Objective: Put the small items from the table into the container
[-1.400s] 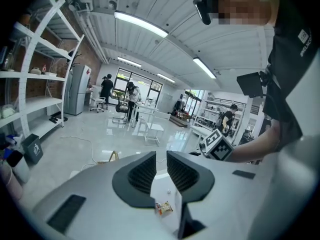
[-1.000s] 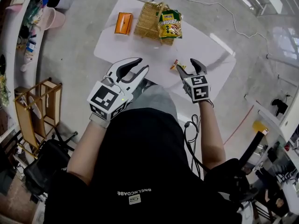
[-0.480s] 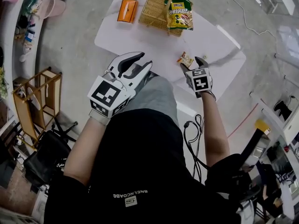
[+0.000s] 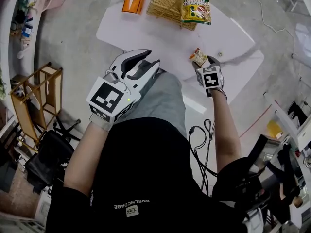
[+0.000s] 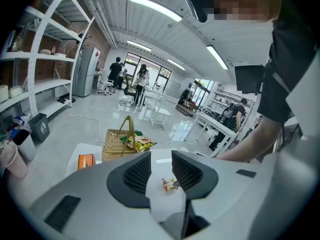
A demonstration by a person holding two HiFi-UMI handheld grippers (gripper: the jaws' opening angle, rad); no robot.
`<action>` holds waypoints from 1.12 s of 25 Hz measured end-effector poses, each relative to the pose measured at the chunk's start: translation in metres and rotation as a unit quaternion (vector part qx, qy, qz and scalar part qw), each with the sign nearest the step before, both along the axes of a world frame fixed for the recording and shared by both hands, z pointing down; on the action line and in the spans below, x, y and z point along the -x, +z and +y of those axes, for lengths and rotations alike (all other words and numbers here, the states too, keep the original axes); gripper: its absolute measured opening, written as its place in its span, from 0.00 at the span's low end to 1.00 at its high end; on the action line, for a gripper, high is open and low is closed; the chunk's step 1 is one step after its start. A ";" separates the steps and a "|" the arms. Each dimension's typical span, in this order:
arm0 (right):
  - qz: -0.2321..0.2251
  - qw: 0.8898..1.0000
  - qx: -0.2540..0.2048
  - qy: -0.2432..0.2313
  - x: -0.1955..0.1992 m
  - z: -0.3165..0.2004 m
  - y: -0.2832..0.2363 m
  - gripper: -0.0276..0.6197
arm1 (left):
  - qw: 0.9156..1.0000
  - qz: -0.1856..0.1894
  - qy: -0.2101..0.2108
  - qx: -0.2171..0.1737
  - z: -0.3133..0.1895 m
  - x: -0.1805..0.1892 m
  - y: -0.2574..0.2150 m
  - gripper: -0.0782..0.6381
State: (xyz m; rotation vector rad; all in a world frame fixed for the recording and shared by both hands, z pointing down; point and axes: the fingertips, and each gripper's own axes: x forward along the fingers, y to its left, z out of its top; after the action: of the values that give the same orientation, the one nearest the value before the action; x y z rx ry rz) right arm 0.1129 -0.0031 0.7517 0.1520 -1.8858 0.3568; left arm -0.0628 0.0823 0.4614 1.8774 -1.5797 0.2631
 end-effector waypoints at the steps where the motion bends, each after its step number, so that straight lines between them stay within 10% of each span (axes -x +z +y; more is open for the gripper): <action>1: 0.005 1.000 0.003 -0.001 -0.002 0.002 0.006 0.52 | 1.000 0.001 0.000 0.001 0.001 0.000 0.002 0.26; 28: 0.109 0.993 -0.022 -0.032 -0.028 0.004 0.104 0.52 | 0.999 0.025 -0.018 0.031 0.030 0.011 0.046 0.26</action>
State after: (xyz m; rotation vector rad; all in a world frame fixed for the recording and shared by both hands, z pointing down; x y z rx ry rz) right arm 0.1411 0.0010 0.8558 0.1526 -1.6797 0.2440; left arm -0.0743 0.1127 0.5072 1.7921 -1.5526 0.2451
